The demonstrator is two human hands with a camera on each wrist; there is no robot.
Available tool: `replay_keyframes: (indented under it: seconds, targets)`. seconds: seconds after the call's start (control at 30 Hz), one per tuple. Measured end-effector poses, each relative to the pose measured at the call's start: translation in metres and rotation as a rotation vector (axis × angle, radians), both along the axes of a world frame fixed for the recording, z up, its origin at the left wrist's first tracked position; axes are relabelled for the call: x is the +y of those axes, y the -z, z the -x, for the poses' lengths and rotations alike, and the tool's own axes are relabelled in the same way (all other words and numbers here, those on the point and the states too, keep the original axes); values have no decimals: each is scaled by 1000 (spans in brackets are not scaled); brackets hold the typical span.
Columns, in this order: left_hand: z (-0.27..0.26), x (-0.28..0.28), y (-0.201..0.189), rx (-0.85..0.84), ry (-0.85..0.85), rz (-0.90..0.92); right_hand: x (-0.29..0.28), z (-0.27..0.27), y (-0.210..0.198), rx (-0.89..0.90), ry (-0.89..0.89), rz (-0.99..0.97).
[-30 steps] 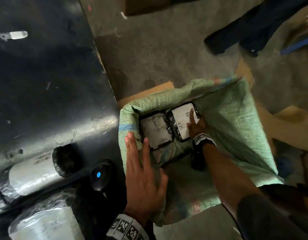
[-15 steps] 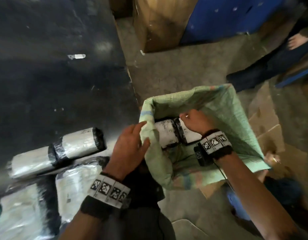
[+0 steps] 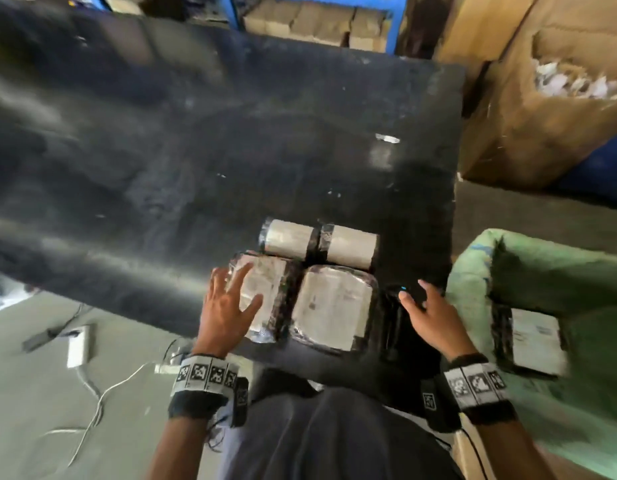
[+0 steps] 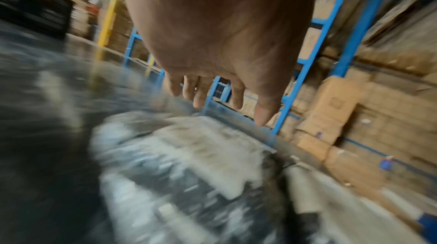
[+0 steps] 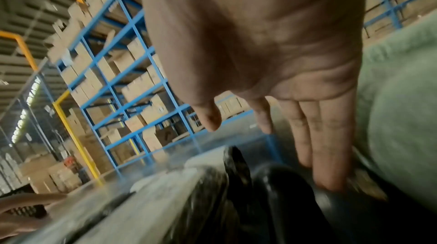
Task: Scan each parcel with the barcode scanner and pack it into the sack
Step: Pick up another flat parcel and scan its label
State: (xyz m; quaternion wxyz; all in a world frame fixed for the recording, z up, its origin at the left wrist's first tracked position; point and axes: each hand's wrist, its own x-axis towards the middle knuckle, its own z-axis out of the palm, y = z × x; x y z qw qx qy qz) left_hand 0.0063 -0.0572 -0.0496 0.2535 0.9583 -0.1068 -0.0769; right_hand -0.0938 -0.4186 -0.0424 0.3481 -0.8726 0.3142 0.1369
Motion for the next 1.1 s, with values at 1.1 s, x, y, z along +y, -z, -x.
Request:
replay_keyframes:
  seconds: [1.1]
  targets:
    - [12, 28, 4, 71, -95, 323, 43, -11, 75, -286, 569, -555]
